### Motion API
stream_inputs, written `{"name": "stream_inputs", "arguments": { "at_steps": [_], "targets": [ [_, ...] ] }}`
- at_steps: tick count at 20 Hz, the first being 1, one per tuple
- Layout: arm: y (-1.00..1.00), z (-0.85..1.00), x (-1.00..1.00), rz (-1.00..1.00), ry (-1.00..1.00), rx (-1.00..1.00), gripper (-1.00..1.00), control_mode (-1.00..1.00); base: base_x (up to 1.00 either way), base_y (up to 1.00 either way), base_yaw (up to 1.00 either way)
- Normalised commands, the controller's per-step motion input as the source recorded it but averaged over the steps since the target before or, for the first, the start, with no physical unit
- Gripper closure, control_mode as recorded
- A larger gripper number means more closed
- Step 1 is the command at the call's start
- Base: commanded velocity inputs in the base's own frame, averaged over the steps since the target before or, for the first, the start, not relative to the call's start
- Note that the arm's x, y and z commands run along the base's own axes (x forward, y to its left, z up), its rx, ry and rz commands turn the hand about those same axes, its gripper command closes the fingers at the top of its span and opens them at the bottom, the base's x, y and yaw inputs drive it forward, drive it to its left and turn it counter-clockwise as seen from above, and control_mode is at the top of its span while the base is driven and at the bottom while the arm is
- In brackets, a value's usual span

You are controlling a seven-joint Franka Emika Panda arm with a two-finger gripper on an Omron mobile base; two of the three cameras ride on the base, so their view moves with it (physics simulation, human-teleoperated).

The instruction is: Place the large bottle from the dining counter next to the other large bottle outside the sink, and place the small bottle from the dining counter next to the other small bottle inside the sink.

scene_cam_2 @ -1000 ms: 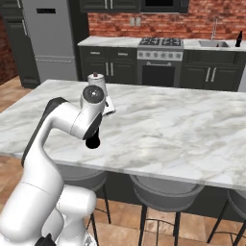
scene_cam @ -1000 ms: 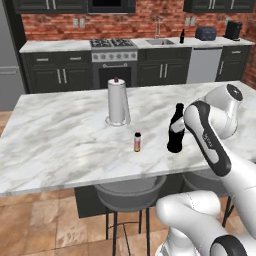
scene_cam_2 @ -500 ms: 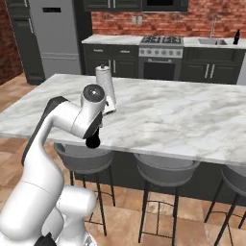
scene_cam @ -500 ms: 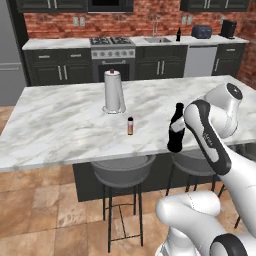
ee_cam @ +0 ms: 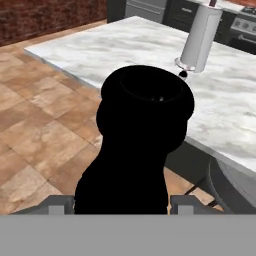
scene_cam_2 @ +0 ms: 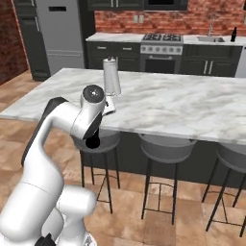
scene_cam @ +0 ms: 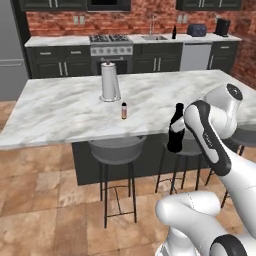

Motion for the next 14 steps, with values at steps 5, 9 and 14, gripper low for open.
{"name": "stream_inputs", "arguments": {
  "at_steps": [5, 9, 14],
  "targets": [
    [0.0, 0.0, 0.0, 0.0, 0.0, 0.0, 1.0, 1.0, -0.63, -0.22, 0.01],
    [0.0, 0.0, 0.0, 0.0, 0.0, 0.0, 1.0, 1.0, -0.53, -0.34, 0.03],
    [0.0, 0.0, 0.0, 0.0, 0.0, 0.0, 1.0, 1.0, -0.33, -0.42, 0.04]
  ]
}}
